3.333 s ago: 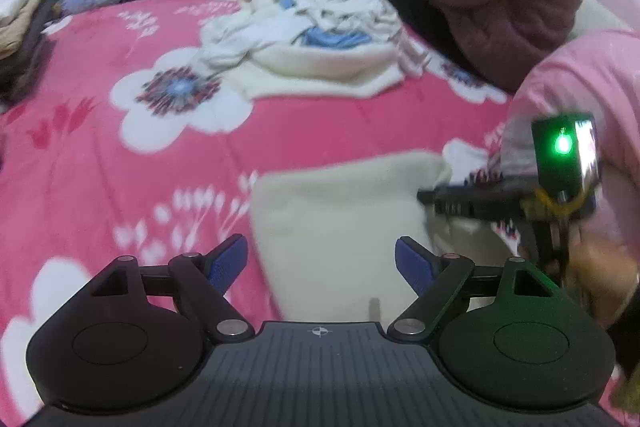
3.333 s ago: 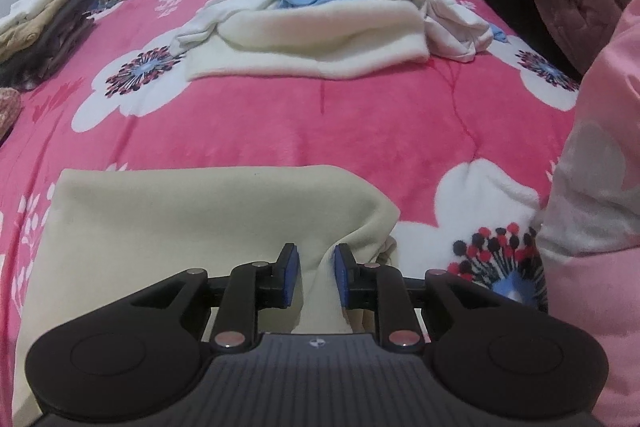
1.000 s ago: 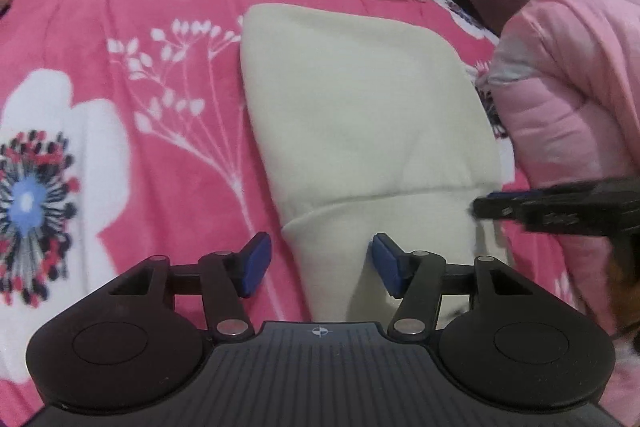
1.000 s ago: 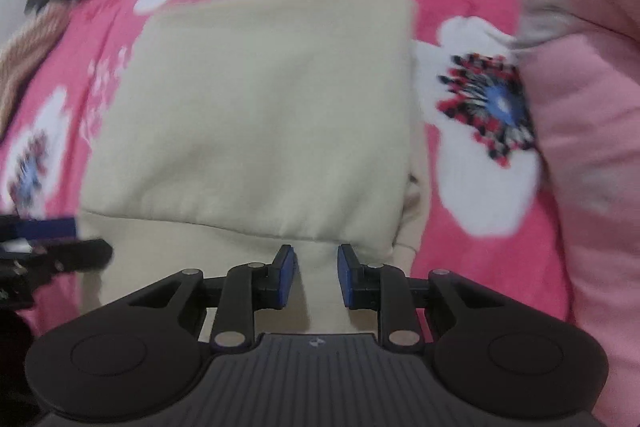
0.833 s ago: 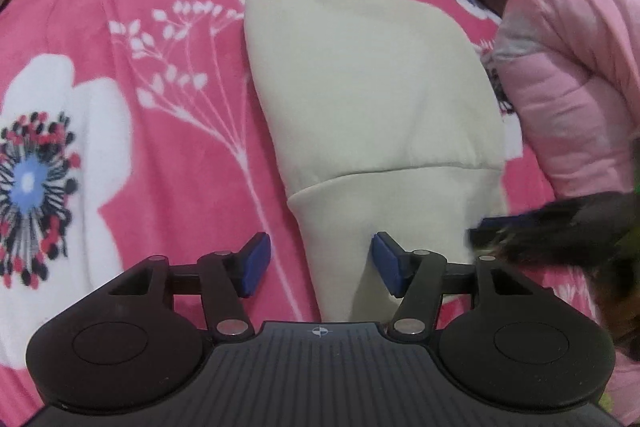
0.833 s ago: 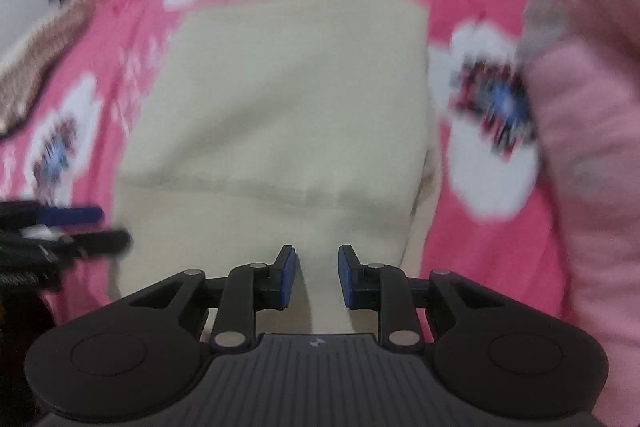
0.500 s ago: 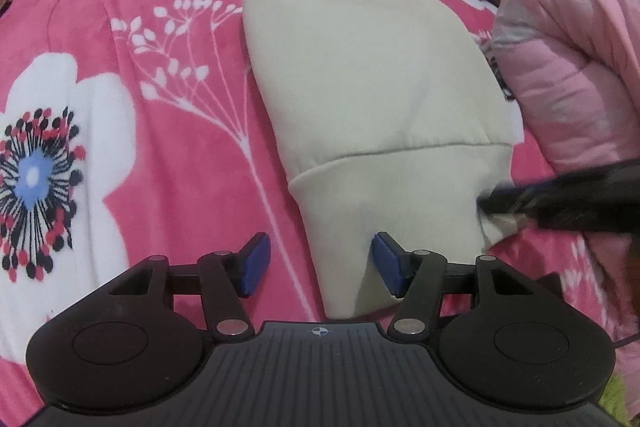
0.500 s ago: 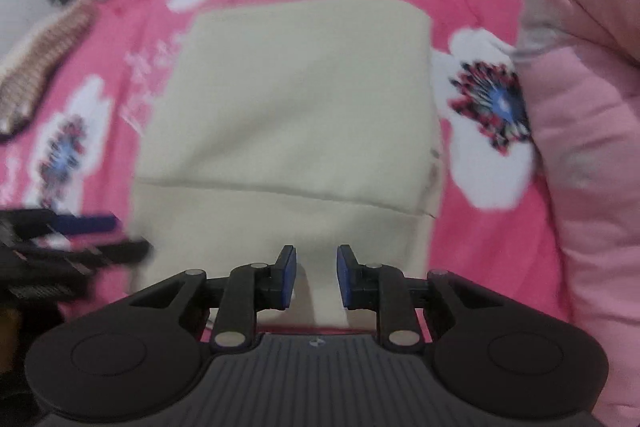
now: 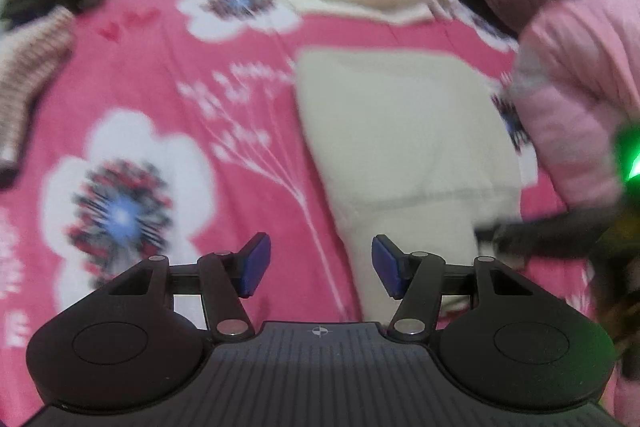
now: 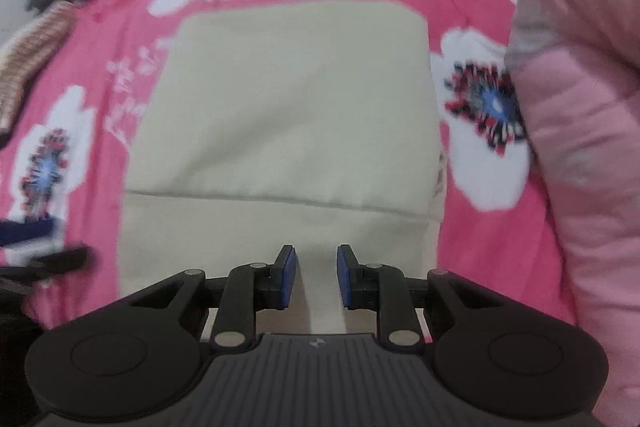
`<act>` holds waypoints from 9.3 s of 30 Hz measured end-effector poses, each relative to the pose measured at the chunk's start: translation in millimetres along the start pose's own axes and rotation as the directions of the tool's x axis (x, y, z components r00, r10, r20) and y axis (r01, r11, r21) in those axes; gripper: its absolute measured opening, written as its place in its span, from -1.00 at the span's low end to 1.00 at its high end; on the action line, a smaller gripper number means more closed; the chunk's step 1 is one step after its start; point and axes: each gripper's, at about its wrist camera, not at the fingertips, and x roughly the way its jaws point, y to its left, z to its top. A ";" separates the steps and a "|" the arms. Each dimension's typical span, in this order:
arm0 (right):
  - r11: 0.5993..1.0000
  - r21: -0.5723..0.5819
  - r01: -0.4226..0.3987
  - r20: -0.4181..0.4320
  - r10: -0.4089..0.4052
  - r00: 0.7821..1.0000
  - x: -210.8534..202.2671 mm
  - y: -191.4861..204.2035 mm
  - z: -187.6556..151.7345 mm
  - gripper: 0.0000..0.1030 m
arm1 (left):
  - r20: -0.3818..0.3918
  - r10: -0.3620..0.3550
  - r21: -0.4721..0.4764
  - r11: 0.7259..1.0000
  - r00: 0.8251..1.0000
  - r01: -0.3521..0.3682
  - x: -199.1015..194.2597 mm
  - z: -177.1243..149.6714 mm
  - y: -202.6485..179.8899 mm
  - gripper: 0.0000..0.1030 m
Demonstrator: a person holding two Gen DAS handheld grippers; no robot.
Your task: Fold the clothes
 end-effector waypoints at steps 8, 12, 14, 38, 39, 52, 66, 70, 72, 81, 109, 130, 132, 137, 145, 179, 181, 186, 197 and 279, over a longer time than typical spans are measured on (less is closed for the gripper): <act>0.991 0.101 0.082 0.036 -0.086 0.996 20.6 1.2 -19.5 -0.52 | 0.043 0.022 -0.048 0.999 0.999 -0.020 -42.9 22.3 7.2 0.16; 0.990 0.109 0.093 0.047 -0.099 0.994 21.5 2.0 -21.9 -0.51 | 0.037 -0.002 -0.061 0.998 0.999 0.005 -44.1 21.5 6.5 0.16; 0.989 0.113 0.095 0.048 -0.101 0.994 21.8 1.8 -22.3 -0.48 | 0.027 -0.002 -0.058 0.998 1.000 0.003 -42.2 20.2 4.7 0.16; 0.986 0.139 0.090 0.056 -0.098 0.994 21.4 -2.2 -25.0 -0.30 | 0.005 0.043 0.014 0.999 0.999 -0.044 -39.4 15.2 -12.8 0.16; 0.986 0.139 0.089 0.057 -0.098 0.994 21.5 -2.4 -25.0 -0.30 | 0.005 0.045 0.016 0.999 0.999 -0.045 -39.1 14.9 -13.4 0.16; 0.987 0.141 0.072 0.064 -0.081 0.995 21.7 -6.1 -26.3 -0.29 | -0.026 0.059 0.025 0.998 0.998 -0.059 -23.9 13.0 -18.1 0.16; 0.998 0.041 -0.044 0.145 0.037 0.989 -17.1 -20.5 -11.7 -0.30 | -0.124 -0.089 -0.040 0.996 0.988 0.085 41.0 47.7 36.6 0.18; 0.996 -0.053 -0.072 0.235 0.083 0.968 -36.7 -20.0 24.3 -0.30 | -0.126 -0.171 -0.024 0.985 0.977 0.170 74.0 63.0 34.7 0.17; 0.994 -0.092 -0.056 0.247 0.077 0.966 -29.2 -17.7 44.0 -0.30 | -0.092 -0.219 0.004 0.975 0.971 0.221 87.3 66.8 23.0 0.16; 0.955 -0.285 -0.087 0.118 0.125 0.985 36.5 -10.3 60.5 -0.37 | -0.077 -0.226 0.128 0.964 0.971 0.234 116.1 53.2 -11.5 0.13; 0.990 -0.100 -0.094 0.302 0.120 0.946 74.2 -34.1 172.0 -0.32 | 0.141 -0.215 0.377 0.914 0.966 0.149 152.6 115.5 -24.0 0.33; 0.990 -0.020 -0.143 0.219 0.144 0.965 50.1 -58.4 75.8 -0.19 | 0.035 -0.134 0.103 0.986 0.990 0.130 145.9 84.0 9.7 0.35; 0.987 0.006 -0.160 0.253 0.153 0.955 30.9 -59.8 71.6 -0.18 | 0.035 -0.127 0.061 0.990 0.991 0.124 133.9 75.3 15.7 0.35; 0.960 -0.079 -0.269 0.199 0.279 0.939 13.3 -49.4 19.5 -0.14 | -0.032 -0.177 0.001 0.984 0.984 0.177 123.6 50.5 15.0 0.37; 0.956 0.044 -0.290 0.265 0.269 0.926 0.1 -69.3 -2.6 -0.10 | -0.024 -0.190 -0.053 0.981 0.981 0.189 128.7 50.5 22.8 0.48; 0.527 0.426 -0.736 0.233 0.722 0.652 154.4 -147.4 124.0 0.52 | -0.182 -0.503 -0.128 0.864 0.845 0.486 189.7 86.3 28.6 0.43; 0.590 0.377 -0.714 0.195 0.703 0.684 135.7 -135.7 127.2 0.17 | -0.171 -0.488 -0.109 0.873 0.856 0.476 176.7 87.2 25.1 0.30; 0.665 0.242 -0.707 0.216 0.673 0.707 69.5 -118.6 114.7 -0.19 | -0.082 -0.426 -0.070 0.904 0.901 0.421 130.6 78.0 15.1 0.12; 0.845 -0.253 -0.472 0.363 0.535 0.763 -99.4 -36.5 47.1 -0.21 | 0.197 -0.310 -0.008 0.948 0.930 0.318 6.6 28.5 0.1 -0.07; 0.448 -0.416 -0.791 0.047 0.880 0.473 40.9 401.4 199.3 -0.05 | 0.146 0.272 -0.025 0.962 0.951 -0.271 -14.2 142.1 449.3 0.19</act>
